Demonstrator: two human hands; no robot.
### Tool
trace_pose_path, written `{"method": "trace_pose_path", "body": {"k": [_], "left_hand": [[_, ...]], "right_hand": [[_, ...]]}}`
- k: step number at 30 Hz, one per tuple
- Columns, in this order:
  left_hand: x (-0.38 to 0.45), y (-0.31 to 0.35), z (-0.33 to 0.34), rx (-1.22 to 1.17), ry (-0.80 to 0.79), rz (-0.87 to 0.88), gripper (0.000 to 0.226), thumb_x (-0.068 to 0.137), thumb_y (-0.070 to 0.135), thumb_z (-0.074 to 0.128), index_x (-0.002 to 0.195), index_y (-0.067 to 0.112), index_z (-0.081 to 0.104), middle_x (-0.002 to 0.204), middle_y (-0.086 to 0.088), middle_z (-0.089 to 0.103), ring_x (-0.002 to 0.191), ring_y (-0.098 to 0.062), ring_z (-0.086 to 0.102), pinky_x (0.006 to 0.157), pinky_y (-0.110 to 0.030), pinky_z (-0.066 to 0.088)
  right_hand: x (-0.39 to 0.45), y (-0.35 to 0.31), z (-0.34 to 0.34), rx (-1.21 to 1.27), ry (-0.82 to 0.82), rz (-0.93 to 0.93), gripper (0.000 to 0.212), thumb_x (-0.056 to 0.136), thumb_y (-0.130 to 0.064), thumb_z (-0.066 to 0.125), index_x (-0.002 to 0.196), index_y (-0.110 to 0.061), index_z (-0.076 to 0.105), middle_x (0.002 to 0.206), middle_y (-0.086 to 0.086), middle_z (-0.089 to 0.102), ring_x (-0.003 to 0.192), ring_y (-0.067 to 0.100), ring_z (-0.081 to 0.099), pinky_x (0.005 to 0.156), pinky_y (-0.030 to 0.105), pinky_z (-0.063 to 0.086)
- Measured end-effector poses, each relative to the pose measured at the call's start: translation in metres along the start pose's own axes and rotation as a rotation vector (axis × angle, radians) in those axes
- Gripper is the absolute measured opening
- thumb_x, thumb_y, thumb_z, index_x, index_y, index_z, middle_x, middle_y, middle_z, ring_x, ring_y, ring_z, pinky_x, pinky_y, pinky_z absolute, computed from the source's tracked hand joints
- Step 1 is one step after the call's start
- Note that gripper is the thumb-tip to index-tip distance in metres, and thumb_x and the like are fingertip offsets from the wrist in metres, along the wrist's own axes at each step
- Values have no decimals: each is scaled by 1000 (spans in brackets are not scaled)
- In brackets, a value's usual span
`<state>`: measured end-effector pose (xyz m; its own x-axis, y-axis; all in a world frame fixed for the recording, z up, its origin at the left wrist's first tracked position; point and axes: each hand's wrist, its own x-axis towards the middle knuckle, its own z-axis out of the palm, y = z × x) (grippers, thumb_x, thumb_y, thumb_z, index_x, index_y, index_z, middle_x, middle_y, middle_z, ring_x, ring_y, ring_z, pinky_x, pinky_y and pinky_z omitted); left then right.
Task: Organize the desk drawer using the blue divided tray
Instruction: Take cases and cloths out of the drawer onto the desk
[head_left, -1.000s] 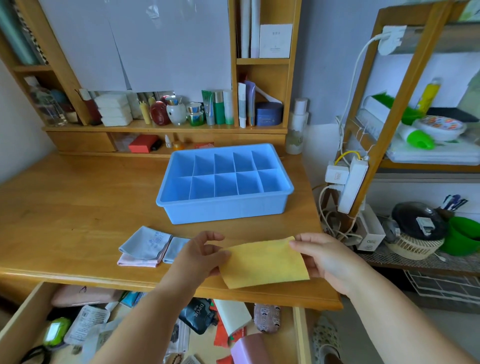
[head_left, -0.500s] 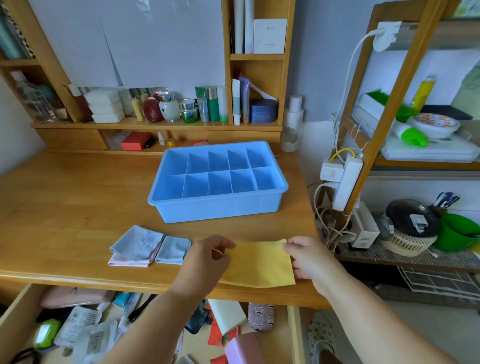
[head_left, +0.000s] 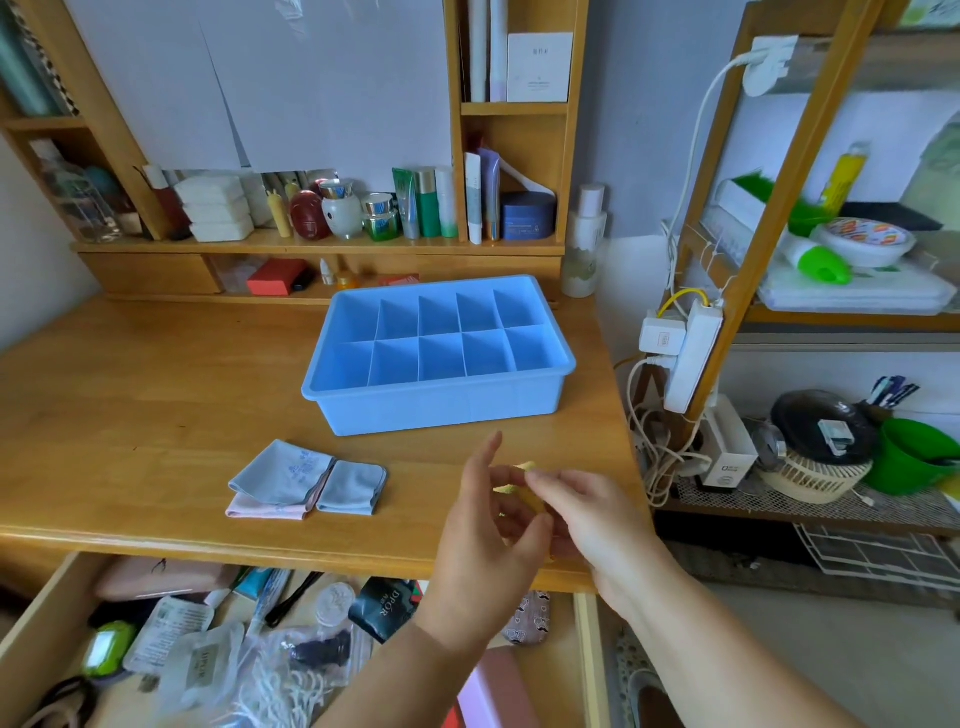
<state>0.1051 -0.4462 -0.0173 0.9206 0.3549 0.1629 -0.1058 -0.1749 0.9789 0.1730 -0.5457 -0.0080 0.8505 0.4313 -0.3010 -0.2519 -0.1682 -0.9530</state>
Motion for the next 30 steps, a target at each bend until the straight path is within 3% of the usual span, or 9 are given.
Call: {"method": "trace_pose_path", "body": {"k": [4,7,9,11,14,18,21,24,30], "left_hand": [[-5,5,-14,-81,-137,12,77,83,-8,52,141,36,25,128,9,50,74,-19,59,72,-31,54],[-4,6,-34,55,134,88,59,86,2,56,126,43,42,120,18,56,72,-14,58,69,-26,52],[-4,3,-48,49,196,-55,52,88,15,63,121,48,41,117,14,58,85,-6,61,75,-24,52],[-8,-1,-56,-131,85,-303,48,88,22,63,119,50,41,106,0,67,92,-19,66,78,-35,56],[-19,-7,-71,-174,82,-356,41,89,3,59,108,37,49,84,-10,70,72,-25,67,63,-38,58],[-31,-18,-110,-44,141,-391,24,89,-3,55,88,18,66,80,-5,65,59,-17,63,55,-26,55],[-33,-24,-147,107,208,-407,28,88,6,59,92,31,71,66,-1,68,51,-14,59,56,-26,51],[-13,-28,-188,225,287,-333,37,87,8,55,97,42,68,52,0,53,50,-16,42,50,-24,35],[55,-35,-246,449,307,-263,37,88,7,54,111,33,67,57,8,54,40,-5,40,41,-15,34]], "right_hand": [[-2,5,-2,135,-95,87,11,87,-17,64,77,-15,69,76,8,71,70,18,66,67,33,52],[-3,4,3,268,-87,119,12,92,-13,57,94,-13,68,85,7,74,78,22,68,74,40,55],[-4,1,10,332,-118,126,16,93,-12,54,103,-10,66,95,12,73,88,28,68,80,45,53],[-4,0,20,336,-156,130,17,93,-12,53,106,-8,65,99,16,71,90,30,67,81,48,53],[0,1,41,278,-162,139,13,93,-9,53,100,-8,64,92,15,72,84,32,68,78,49,55],[11,5,83,24,-156,117,8,93,-12,57,95,-11,65,95,17,70,89,34,67,83,56,54],[28,-1,121,-150,-173,68,4,90,-13,61,90,-16,64,93,11,69,85,29,66,83,52,55],[52,-12,154,-189,-169,19,23,85,-8,66,102,-20,57,97,8,69,79,25,70,74,44,59],[91,-32,193,-274,-158,-58,54,84,-13,67,128,-29,41,85,3,69,58,11,68,47,17,52]]}}
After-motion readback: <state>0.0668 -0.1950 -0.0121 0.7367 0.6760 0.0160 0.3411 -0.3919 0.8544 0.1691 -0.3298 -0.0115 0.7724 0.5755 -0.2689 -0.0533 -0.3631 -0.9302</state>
